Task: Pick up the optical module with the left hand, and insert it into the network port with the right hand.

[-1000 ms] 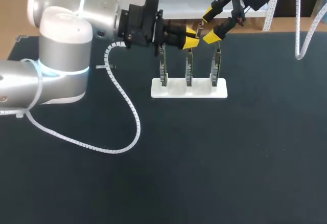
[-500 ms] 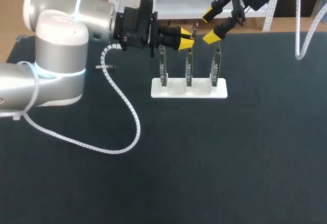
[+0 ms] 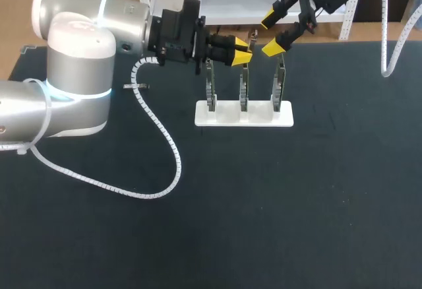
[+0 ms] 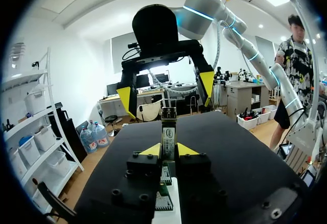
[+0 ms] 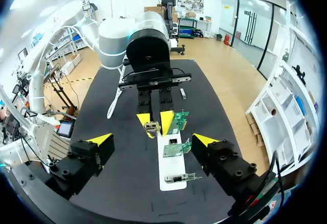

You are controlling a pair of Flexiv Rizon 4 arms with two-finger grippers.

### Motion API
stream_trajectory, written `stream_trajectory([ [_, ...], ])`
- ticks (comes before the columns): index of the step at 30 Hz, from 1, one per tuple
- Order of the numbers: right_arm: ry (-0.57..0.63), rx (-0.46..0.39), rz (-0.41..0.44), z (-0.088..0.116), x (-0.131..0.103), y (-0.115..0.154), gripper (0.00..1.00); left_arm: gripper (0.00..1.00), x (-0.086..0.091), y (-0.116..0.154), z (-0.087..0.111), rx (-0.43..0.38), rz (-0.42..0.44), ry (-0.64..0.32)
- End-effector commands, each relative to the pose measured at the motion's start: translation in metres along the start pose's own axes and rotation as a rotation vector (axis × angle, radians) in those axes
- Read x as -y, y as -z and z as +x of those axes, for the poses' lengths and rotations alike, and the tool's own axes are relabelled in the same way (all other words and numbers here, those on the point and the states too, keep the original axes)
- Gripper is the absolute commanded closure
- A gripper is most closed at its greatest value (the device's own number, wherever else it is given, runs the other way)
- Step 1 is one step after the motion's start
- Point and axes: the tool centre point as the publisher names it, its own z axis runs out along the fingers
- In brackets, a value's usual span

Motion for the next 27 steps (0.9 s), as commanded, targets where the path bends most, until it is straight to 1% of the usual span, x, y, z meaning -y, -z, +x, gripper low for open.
stream_trajectory([
  [1,0.001,0.008,0.001,0.001,-0.004,-0.004,0.0,1.0,-0.002,0.0,0.0,-0.002,0.004,0.001],
  [6,-0.013,0.022,0.009,0.005,-0.011,-0.005,0.0,1.0,-0.002,0.0,0.0,-0.002,0.004,0.001],
  [10,0.002,0.025,0.025,0.002,-0.014,-0.004,0.0,1.0,-0.002,0.0,0.0,-0.002,0.004,0.001],
  [15,0.085,0.025,0.029,-0.011,-0.012,-0.006,0.0,1.0,-0.002,0.0,0.0,-0.002,0.004,0.001],
  [18,0.135,0.019,0.011,-0.013,-0.013,-0.009,0.0,1.0,-0.002,0.0,0.0,-0.002,0.004,0.001],
  [22,0.132,0.02,0.009,-0.01,-0.009,-0.011,0.0,1.0,-0.002,0.0,0.0,-0.002,0.004,0.001],
  [27,0.143,0.032,0.025,-0.01,-0.001,-0.012,0.0,1.0,-0.002,0.0,0.0,-0.002,0.004,0.001],
])
